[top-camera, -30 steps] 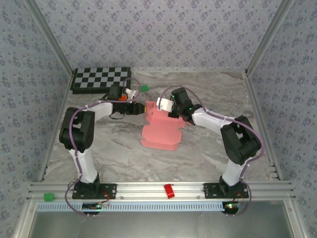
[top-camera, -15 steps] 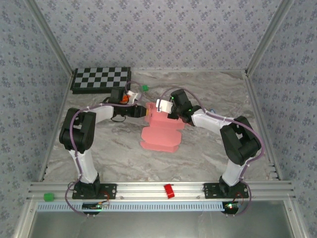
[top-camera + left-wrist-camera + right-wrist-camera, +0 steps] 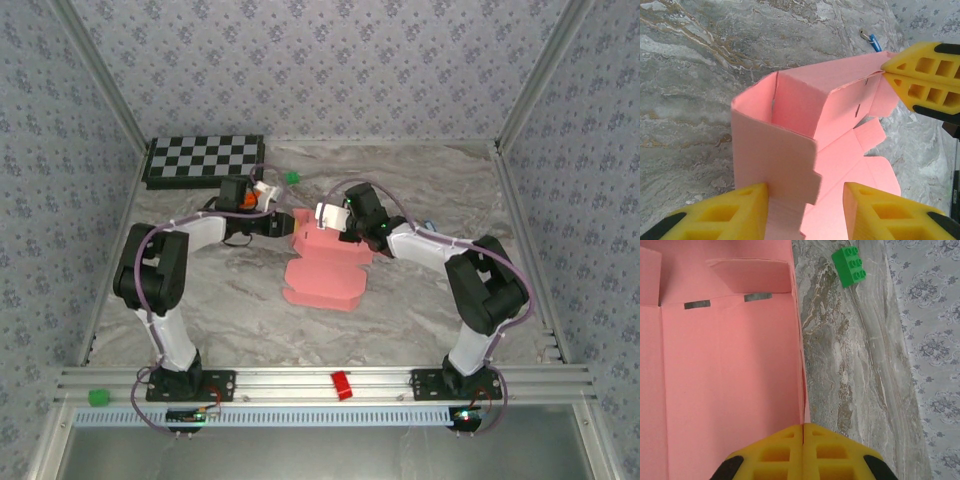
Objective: Fold the paper box
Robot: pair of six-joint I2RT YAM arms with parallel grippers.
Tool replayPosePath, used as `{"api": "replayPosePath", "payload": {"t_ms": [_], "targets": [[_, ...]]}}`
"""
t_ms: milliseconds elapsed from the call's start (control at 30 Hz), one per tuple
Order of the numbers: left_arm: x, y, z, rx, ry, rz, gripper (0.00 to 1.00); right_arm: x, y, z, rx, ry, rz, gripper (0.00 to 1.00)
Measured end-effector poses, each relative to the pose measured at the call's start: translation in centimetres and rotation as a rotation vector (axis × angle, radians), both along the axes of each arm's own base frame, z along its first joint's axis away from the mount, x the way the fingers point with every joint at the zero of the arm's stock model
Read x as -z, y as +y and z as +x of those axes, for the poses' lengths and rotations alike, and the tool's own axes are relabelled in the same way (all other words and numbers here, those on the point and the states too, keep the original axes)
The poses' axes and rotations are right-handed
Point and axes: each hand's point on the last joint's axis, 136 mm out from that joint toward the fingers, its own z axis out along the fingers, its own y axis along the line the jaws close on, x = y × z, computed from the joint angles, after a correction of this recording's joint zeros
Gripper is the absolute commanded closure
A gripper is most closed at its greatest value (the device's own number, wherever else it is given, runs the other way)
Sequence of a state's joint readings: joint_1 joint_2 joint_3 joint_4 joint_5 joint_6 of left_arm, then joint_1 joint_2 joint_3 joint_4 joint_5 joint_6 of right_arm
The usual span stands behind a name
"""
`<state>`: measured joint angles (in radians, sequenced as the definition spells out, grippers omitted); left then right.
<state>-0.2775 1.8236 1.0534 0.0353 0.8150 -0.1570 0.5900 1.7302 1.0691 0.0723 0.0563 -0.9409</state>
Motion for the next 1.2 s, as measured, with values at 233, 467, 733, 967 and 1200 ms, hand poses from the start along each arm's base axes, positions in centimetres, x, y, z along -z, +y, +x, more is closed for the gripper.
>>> {"api": "replayPosePath", "payload": {"t_ms": [233, 467, 733, 967, 1200], "targets": [[-1.8, 1.3, -1.4, -0.058, -0.081, 0.026, 0.53, -0.5, -0.1, -0.1, 0.007, -0.027, -0.005, 1.0], [-4.3, 1.2, -4.8, -0.109, -0.164, 0.077, 0.57, -0.6, -0.3, 0.0, 0.015, -0.044, -0.008, 1.0], [-3.4, -1.8, -10.7, -0.101, -0.129, 0.118, 0.71, -0.2, -0.4, -0.3, 0.011, -0.021, -0.019, 1.0], [0.9, -3.6, -12.7, -0.103, -0.017, 0.188, 0.87, 0.0, -0.7, -0.4, 0.014, 0.026, -0.012, 1.0], [5.5, -3.6, -13.1, -0.136, 0.07, 0.298, 0.91, -0.3, -0.8, -0.1, 0.014, 0.07, -0.01, 1.0]]}}
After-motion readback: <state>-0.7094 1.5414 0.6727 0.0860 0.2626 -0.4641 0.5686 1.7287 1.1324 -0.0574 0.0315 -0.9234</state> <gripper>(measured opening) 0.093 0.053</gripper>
